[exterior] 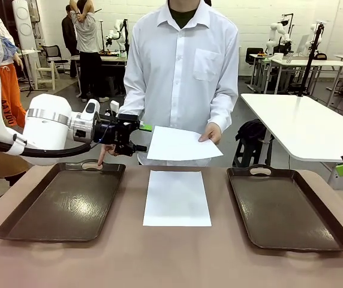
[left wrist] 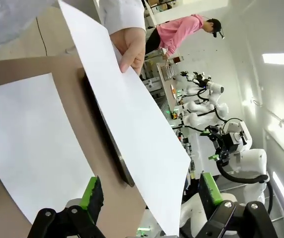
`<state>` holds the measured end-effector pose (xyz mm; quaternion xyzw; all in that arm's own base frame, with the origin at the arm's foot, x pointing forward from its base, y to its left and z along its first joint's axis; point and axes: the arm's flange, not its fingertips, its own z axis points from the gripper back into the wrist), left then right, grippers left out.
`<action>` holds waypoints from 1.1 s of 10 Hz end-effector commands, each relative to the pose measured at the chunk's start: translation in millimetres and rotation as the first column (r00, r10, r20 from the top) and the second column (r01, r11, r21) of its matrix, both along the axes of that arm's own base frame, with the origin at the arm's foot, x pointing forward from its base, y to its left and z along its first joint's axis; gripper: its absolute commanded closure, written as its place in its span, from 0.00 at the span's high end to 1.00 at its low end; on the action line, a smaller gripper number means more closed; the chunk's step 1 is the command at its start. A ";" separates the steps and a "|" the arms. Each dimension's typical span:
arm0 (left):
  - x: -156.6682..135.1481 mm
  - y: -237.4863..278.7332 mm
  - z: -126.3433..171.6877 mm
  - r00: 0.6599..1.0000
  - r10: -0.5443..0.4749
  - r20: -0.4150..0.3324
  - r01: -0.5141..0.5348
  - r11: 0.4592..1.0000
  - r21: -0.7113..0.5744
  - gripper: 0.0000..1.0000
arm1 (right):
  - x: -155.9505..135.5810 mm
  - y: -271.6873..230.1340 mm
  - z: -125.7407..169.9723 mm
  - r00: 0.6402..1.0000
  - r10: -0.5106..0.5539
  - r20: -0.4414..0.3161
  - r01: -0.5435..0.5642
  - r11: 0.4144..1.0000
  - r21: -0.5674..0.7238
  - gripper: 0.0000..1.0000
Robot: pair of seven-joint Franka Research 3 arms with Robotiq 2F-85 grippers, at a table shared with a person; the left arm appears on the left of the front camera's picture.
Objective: Sort the A4 documents.
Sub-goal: Receive the A4 Paper.
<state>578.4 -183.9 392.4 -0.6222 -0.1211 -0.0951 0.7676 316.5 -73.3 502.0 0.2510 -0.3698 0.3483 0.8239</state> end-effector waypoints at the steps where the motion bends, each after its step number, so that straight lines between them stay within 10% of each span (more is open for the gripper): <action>1: 13.3 -13.2 3.4 0.998 -0.001 -0.056 -0.002 0.999 -0.054 1.00 | 2.4 -0.1 -0.5 1.000 0.013 0.014 -0.014 1.000 0.023 1.00; 7: 23.1 -38.7 -13.8 0.988 -0.034 -0.147 0.017 0.993 -0.118 1.00 | 2.4 -0.1 -0.5 1.000 0.013 0.014 -0.014 1.000 0.023 1.00; 11: 22.0 -35.3 -13.3 0.992 -0.011 -0.123 -0.006 0.990 -0.140 0.61 | 2.4 -0.1 -0.5 1.000 0.013 0.014 -0.014 1.000 0.023 1.00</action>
